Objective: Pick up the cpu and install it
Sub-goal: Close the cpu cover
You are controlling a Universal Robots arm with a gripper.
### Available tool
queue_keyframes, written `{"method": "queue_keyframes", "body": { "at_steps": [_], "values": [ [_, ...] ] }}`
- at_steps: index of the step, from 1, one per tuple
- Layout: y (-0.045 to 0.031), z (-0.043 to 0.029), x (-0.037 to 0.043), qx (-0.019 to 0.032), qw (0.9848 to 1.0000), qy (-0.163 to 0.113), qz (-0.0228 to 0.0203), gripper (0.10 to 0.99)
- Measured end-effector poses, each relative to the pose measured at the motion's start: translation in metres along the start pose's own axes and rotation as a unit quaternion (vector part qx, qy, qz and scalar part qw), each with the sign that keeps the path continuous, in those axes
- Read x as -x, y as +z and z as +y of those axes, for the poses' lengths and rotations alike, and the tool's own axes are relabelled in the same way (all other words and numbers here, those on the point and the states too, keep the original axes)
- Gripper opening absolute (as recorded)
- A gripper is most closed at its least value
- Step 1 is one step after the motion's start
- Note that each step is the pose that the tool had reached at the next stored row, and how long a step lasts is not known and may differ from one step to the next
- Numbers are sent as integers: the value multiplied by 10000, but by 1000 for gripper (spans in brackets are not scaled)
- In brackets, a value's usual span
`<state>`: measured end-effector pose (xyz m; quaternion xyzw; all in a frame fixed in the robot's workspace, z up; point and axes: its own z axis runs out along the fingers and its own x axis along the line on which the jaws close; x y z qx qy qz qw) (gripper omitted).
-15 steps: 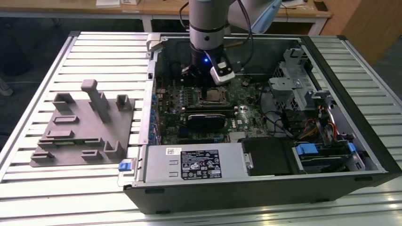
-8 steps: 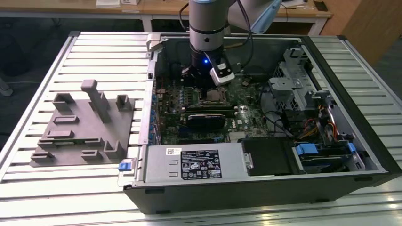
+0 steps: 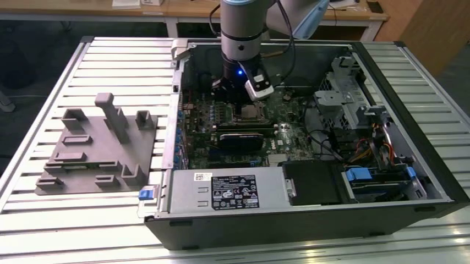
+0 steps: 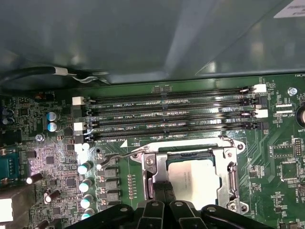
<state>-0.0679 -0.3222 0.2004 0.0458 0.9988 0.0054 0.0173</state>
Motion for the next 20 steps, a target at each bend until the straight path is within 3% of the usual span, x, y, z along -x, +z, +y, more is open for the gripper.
{"method": "queue_keyframes", "body": {
  "at_steps": [20],
  "values": [
    [17, -3, -19, -1, 10000, -5, 1, 106]
  ]
}}
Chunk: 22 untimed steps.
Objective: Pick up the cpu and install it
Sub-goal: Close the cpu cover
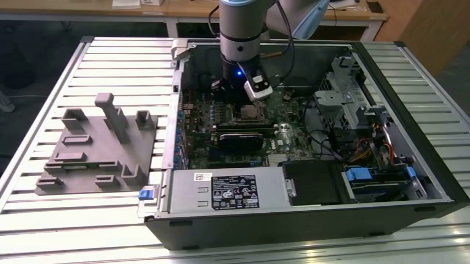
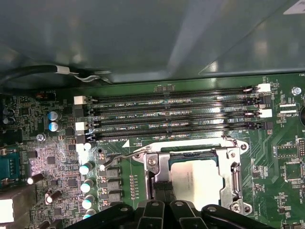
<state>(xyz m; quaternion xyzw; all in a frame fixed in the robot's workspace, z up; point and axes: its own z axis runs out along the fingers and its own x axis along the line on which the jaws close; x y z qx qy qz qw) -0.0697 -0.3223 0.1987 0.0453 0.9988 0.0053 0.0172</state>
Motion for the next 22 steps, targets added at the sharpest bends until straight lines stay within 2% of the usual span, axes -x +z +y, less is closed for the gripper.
{"method": "queue_keyframes", "body": {
  "at_steps": [11, 22],
  "values": [
    [-31, 0, 1, 0, 10000, 0, -1, 106],
    [-153, 2, 5, 1, 10000, 0, -7, 106]
  ]
}}
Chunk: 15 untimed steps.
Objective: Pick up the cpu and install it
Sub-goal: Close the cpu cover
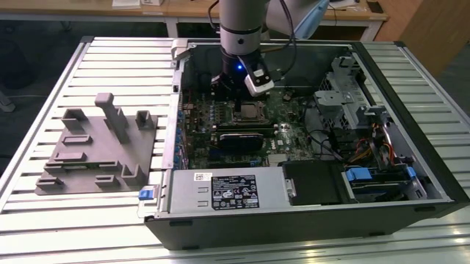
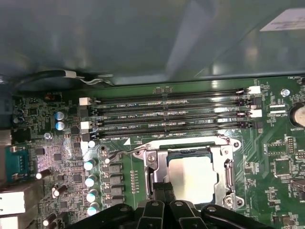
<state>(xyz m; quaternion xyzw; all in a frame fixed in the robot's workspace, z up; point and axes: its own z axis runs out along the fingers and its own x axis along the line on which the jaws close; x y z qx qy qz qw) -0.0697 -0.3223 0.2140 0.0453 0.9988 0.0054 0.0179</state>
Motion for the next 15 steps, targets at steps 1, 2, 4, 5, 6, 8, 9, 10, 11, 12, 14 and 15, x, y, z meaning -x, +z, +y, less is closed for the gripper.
{"method": "queue_keyframes", "body": {
  "at_steps": [1, 2, 4, 5, 6, 8, 9, 10, 11, 12, 14, 15],
  "values": [
    [-15, 0, 1, 0, 10000, 0, 0, 106],
    [-30, 0, 1, 0, 10000, 0, -1, 106],
    [-60, 1, 2, 1, 10000, 0, -2, 106],
    [-74, 1, 3, 0, 10000, 0, -3, 106],
    [-87, 1, 3, 1, 10000, 0, -3, 106],
    [-113, 2, 4, 1, 10000, 0, -4, 106],
    [-125, 2, 4, 1, 10000, 0, -5, 106],
    [-138, 2, 5, 1, 10000, 0, -5, 106],
    [-149, 2, 5, 0, 10000, 0, -5, 106],
    [-156, 2, 5, 1, 10000, 0, -5, 106],
    [-156, 2, 6, 2, 10000, 0, -6, 106],
    [-156, 2, 6, 2, 10000, 0, -7, 106]
  ]
}}
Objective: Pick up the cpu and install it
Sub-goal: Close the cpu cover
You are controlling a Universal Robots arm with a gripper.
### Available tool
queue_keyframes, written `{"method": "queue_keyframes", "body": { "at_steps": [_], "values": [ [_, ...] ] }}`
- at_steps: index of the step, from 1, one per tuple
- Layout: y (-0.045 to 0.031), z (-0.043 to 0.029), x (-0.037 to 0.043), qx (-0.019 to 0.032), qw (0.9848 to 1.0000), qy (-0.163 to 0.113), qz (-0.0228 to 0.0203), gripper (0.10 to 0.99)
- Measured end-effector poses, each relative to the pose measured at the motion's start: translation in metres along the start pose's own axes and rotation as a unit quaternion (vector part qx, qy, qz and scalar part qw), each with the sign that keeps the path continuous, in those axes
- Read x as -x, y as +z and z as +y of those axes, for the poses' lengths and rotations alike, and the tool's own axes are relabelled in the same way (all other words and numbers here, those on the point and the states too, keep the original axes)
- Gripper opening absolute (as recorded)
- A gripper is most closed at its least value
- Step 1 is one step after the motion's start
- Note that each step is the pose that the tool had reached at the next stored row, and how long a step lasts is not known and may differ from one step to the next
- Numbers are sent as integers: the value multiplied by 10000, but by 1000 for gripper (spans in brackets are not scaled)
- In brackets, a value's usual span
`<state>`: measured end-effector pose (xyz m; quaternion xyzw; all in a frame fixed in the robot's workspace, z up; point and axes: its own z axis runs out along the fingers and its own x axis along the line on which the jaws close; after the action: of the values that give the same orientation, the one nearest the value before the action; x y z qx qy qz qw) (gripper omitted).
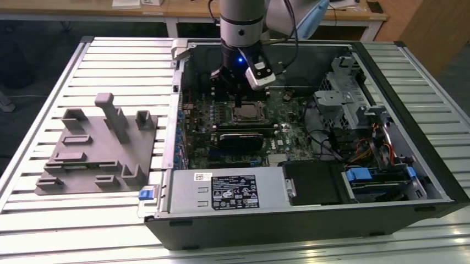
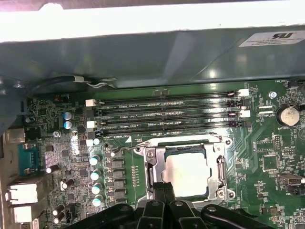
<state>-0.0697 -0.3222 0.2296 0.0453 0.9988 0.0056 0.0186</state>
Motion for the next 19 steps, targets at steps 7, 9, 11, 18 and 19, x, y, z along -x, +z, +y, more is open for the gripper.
{"method": "queue_keyframes", "body": {
  "at_steps": [7, 9, 11, 18, 19],
  "values": [
    [0, 4, 48, -2, 10000, 0, 1, 106],
    [1, 8, 92, -2, 10000, 0, 1, 106],
    [3, 13, 144, -2, 10000, 0, 1, 106],
    [9, 28, 313, -2, 10000, 0, 1, 106],
    [8, 28, 318, 0, 10000, 0, 1, 106]
  ]
}}
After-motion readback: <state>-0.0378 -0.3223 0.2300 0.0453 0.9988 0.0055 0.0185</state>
